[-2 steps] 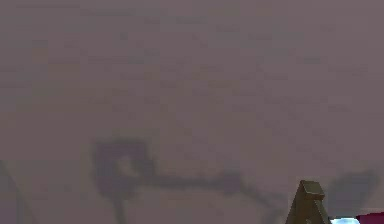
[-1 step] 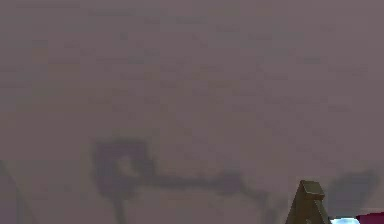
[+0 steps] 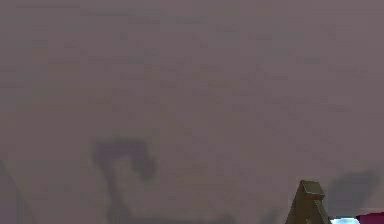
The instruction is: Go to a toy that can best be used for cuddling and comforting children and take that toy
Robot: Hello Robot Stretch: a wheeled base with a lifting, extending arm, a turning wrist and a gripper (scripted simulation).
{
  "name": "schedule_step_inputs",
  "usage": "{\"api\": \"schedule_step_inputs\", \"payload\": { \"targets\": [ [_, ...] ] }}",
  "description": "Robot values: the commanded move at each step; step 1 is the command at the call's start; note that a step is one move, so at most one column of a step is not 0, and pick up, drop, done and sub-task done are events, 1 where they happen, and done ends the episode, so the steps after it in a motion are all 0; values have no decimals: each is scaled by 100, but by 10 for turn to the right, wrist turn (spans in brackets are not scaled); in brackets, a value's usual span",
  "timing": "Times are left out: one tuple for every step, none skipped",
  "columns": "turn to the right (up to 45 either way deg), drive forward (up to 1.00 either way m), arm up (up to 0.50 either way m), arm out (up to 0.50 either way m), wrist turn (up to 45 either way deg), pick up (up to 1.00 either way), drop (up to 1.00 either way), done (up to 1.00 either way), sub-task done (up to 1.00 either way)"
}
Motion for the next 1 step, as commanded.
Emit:
{"api": "schedule_step_inputs", "payload": {
  "targets": [
    [0,0,0,0,0,100,0,0,0]
  ]
}}
